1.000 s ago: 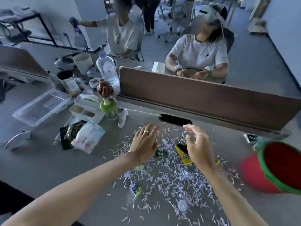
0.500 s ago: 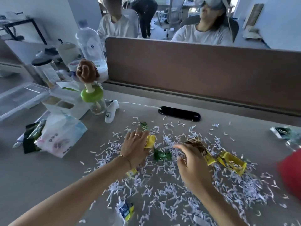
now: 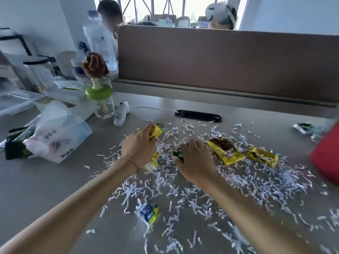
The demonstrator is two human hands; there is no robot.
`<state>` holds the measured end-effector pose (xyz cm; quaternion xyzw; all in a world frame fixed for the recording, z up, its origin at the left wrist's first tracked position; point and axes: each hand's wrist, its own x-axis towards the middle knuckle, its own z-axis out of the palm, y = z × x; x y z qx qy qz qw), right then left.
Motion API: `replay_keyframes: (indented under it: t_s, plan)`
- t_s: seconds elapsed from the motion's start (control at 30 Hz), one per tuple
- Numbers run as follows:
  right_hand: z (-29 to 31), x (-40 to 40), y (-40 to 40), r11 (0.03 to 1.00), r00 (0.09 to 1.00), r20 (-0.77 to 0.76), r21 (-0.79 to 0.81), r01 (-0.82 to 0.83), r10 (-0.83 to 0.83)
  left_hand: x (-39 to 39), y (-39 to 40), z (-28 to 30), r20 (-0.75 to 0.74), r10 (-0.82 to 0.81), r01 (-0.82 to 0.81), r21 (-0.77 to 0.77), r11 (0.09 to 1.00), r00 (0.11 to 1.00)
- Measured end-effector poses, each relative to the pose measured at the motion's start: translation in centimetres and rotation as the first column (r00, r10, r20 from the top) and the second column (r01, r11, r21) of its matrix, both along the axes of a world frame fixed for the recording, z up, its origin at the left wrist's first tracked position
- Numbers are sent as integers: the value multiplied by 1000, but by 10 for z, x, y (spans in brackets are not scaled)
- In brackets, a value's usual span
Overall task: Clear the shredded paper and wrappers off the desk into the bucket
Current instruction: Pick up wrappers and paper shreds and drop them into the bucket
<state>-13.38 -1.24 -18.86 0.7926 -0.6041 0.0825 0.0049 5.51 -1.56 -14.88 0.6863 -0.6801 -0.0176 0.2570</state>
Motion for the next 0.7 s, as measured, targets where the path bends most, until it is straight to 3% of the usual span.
replay_keyframes:
  t_s: [0.43,0.57,0.7]
  plan:
    - [9,3,23,997,971,225,-10,-74,75,-17,27,-10,-124,-44,48,29,998,991]
    - [14,-12,2,998,848,527,12,-68,52,-30,16,0,-181,-13,20,35,999,983]
    - [38,-34,-11,998,640,768,18,-53,20,-52,3,14,-352,-64,73,13,997,934]
